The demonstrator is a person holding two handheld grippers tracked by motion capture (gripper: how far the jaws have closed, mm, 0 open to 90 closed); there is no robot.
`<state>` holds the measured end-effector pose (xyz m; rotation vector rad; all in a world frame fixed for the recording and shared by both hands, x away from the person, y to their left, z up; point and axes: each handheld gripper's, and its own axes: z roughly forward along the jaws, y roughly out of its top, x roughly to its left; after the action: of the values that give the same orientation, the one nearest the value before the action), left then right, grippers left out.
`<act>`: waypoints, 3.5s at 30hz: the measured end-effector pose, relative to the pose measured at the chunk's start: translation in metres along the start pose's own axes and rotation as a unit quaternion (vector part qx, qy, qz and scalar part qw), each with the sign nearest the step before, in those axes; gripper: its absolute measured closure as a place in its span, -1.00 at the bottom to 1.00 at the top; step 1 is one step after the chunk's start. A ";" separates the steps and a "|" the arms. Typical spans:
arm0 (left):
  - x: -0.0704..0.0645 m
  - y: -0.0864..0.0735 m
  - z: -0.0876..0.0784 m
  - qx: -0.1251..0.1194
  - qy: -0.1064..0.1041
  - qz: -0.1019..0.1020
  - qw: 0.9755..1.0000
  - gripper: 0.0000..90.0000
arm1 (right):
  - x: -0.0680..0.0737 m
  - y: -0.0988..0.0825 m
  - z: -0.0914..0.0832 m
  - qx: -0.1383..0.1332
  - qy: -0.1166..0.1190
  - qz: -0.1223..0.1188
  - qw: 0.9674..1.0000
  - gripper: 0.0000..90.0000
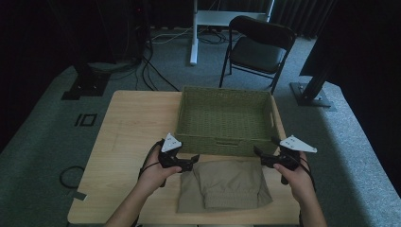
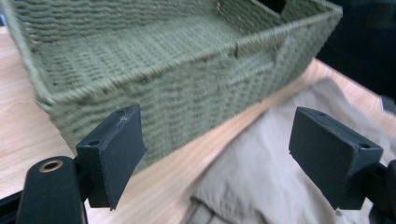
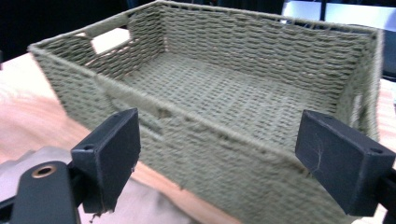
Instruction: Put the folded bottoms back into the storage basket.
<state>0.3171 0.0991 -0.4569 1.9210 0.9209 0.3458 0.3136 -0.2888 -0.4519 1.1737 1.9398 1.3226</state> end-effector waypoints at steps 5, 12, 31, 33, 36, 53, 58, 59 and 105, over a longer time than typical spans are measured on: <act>-0.011 -0.011 0.002 0.005 -0.014 0.002 1.000 -0.58 | 0.011 -0.010 -0.005 0.011 0.013 -0.013 1.000 -0.69; -0.019 -0.025 0.007 0.021 -0.015 0.013 1.000 -0.58 | 0.021 -0.033 -0.001 0.036 0.027 -0.017 0.999 -0.70; -0.026 -0.070 0.019 0.086 -0.003 -0.011 0.996 -0.58 | 0.022 -0.084 0.005 0.106 0.008 -0.004 0.994 -0.70; -0.024 -0.075 0.021 0.087 0.005 -0.020 0.996 -0.58 | 0.020 -0.088 0.005 0.111 0.004 0.004 0.994 -0.70; -0.023 -0.081 0.027 0.102 0.008 -0.026 0.994 -0.58 | 0.019 -0.094 0.006 0.120 0.002 0.010 0.993 -0.70; -0.030 -0.083 0.047 0.109 0.017 -0.028 0.993 -0.61 | 0.018 -0.105 0.019 0.152 0.006 0.024 0.988 -0.67; -0.036 -0.085 0.053 0.093 0.037 -0.006 0.995 -0.61 | 0.019 -0.105 0.020 0.156 0.003 0.025 0.987 -0.67; -0.037 -0.085 0.054 0.094 0.038 -0.002 0.995 -0.61 | 0.020 -0.105 0.020 0.157 0.002 0.023 0.987 -0.67; -0.048 -0.034 0.033 0.048 -0.041 0.008 0.998 0.83 | 0.048 -0.053 -0.007 0.127 0.042 0.019 0.991 0.74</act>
<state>0.2879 0.0524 -0.4966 2.0156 0.8833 0.2331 0.2643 -0.2584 -0.4953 1.2981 2.2080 1.1847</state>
